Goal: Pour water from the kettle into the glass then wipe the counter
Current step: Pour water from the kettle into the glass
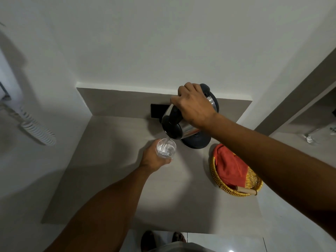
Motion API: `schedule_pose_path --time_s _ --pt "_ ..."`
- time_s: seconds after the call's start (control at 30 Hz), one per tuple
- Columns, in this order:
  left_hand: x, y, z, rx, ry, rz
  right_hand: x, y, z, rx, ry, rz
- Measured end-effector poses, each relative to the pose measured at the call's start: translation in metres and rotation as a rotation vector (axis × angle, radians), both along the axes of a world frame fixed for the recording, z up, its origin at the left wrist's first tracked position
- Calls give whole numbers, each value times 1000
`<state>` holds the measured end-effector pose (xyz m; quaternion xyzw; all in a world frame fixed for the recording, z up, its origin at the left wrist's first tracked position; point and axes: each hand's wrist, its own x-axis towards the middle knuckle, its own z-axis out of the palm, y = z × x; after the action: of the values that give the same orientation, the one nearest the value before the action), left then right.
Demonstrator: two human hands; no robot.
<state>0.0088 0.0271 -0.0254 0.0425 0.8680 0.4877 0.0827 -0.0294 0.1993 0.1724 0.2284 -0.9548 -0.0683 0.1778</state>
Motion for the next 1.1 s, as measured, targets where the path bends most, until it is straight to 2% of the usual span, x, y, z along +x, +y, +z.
schedule_pose_path --time_s 0.27,0.53,0.67,0.9,1.1 --pt "0 -1 -3 59 -10 9 -5 24 -22 -155 -25 -75" --pt "-3 2 -11 52 -46 35 -15 91 -69 -723 -137 -462" --pt "-5 1 -16 48 -60 25 -15 108 -89 -977 -115 -553" --pt "-7 -1 -18 41 -45 10 -28 116 -115 -1190 -129 -698" --pt "-7 -2 -21 27 -10 -2 -28 130 -131 -1275 -158 -827"
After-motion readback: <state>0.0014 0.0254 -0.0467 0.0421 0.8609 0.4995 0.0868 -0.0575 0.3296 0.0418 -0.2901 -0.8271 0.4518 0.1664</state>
